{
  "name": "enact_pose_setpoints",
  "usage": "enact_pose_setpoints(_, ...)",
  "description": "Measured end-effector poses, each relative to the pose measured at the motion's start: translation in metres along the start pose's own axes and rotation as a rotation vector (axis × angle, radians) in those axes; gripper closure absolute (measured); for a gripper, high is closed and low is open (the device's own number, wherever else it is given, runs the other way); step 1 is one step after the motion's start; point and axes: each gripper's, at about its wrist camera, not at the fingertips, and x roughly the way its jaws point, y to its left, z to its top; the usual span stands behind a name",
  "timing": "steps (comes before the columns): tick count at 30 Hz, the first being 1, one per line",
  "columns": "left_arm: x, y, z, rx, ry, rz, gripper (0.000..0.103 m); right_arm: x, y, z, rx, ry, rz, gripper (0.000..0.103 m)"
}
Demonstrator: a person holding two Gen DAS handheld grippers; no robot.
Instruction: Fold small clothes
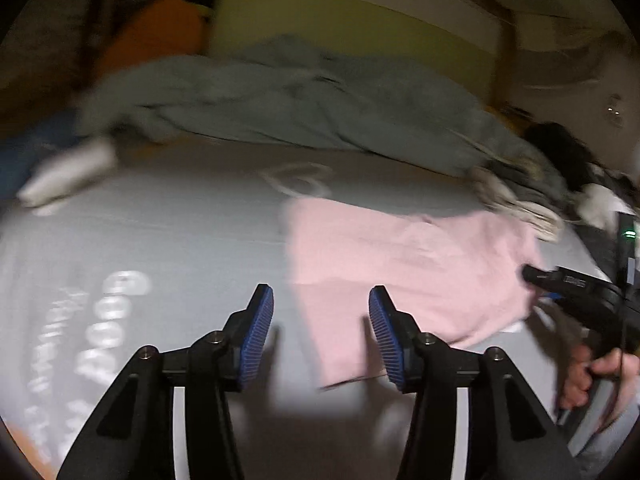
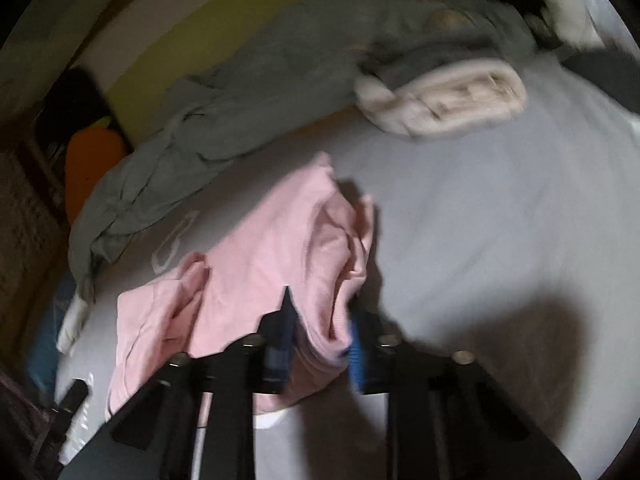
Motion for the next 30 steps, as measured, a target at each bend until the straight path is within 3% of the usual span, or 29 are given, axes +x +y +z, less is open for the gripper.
enact_pose_setpoints(3, -0.025, 0.027, 0.005, -0.051, -0.096, 0.112, 0.050, -0.024, 0.030, 0.004, -0.096, -0.082, 0.053, 0.084)
enact_pose_setpoints(6, -0.044, 0.053, 0.013, -0.081, -0.137, 0.150, 0.049, -0.045, 0.084, 0.004, -0.238, -0.127, 0.138, 0.084)
enact_pose_setpoints(10, -0.067, 0.087, 0.012, -0.180, -0.167, 0.111, 0.049, -0.045, 0.155, -0.024, -0.403, -0.075, 0.232, 0.084)
enact_pose_setpoints(12, -0.075, 0.096, 0.008, -0.196, -0.173, 0.108, 0.049, -0.028, 0.178, -0.047, -0.460, -0.004, 0.221, 0.082)
enact_pose_setpoints(14, -0.077, 0.102, 0.006, -0.201, -0.176, 0.112, 0.049, -0.009, 0.190, -0.069, -0.473, 0.063, 0.196, 0.073)
enact_pose_setpoints(16, -0.076, 0.105, 0.006, -0.212, -0.168, 0.091, 0.049, -0.008, 0.190, -0.091, -0.459, 0.100, 0.258, 0.056)
enact_pose_setpoints(18, -0.074, 0.103, 0.006, -0.214, -0.166, 0.062, 0.049, -0.023, 0.191, -0.105, -0.491, 0.082, 0.291, 0.042)
enact_pose_setpoints(23, -0.071, 0.084, 0.004, -0.167, -0.156, 0.002, 0.049, -0.045, 0.173, -0.112, -0.482, 0.106, 0.333, 0.042)
enact_pose_setpoints(25, -0.068, 0.077, 0.001, -0.145, -0.141, -0.036, 0.049, -0.057, 0.157, -0.103, -0.435, 0.074, 0.326, 0.050)
enact_pose_setpoints(28, -0.058, 0.067, -0.004, -0.149, -0.082, -0.173, 0.050, -0.068, 0.134, -0.081, -0.395, 0.006, 0.258, 0.067)
enact_pose_setpoints(30, -0.047, 0.060, -0.007, -0.173, -0.042, -0.261, 0.054, -0.071, 0.122, -0.063, -0.386, -0.029, 0.215, 0.069)
